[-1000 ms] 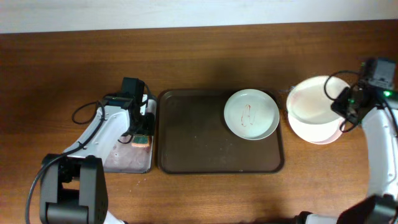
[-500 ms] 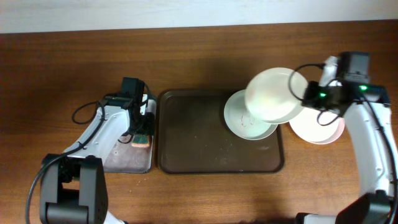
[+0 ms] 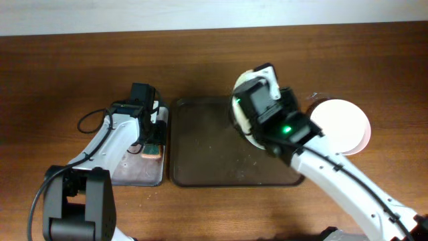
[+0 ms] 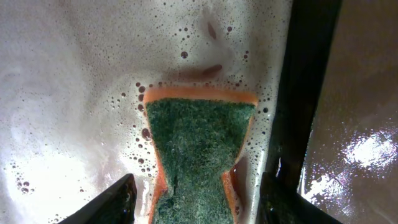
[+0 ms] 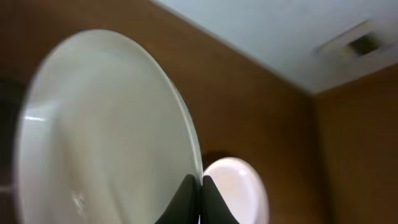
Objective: Clean dirty plates on tray and stack at the side
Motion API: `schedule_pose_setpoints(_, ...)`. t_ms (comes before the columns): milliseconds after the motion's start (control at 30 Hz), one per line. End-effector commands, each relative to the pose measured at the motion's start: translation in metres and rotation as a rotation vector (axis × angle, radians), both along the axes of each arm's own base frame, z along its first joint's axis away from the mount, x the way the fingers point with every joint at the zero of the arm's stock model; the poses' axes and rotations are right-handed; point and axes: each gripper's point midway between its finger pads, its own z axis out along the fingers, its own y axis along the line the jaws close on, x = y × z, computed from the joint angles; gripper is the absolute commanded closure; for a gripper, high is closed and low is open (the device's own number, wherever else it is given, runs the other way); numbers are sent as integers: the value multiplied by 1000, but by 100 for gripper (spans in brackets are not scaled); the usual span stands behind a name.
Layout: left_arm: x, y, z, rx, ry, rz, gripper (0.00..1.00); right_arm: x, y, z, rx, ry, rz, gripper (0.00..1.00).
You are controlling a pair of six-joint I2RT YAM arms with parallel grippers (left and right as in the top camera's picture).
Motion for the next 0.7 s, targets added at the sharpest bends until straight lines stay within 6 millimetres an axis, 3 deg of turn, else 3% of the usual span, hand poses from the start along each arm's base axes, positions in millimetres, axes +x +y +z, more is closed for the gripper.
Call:
schedule_pose_setpoints(0,4,-1,1,-12,-7,4,38,-8,-1,38,-90,-153,-66,96)
schedule_pose_setpoints(167,4,-1,1,-12,-6,5,38,-4,-6,41,-54,-182,-104,96)
schedule_pose_setpoints(333,4,-1,1,-12,-6,4,38,9,-51,14,142,-107,-243,96)
schedule_pose_setpoints(467,4,-1,1,-12,-6,5,38,16,-121,-28,364,57,-403,96)
schedule_pose_setpoints(667,4,-1,1,-12,-6,4,38,5,-207,-68,637,170,-603,96)
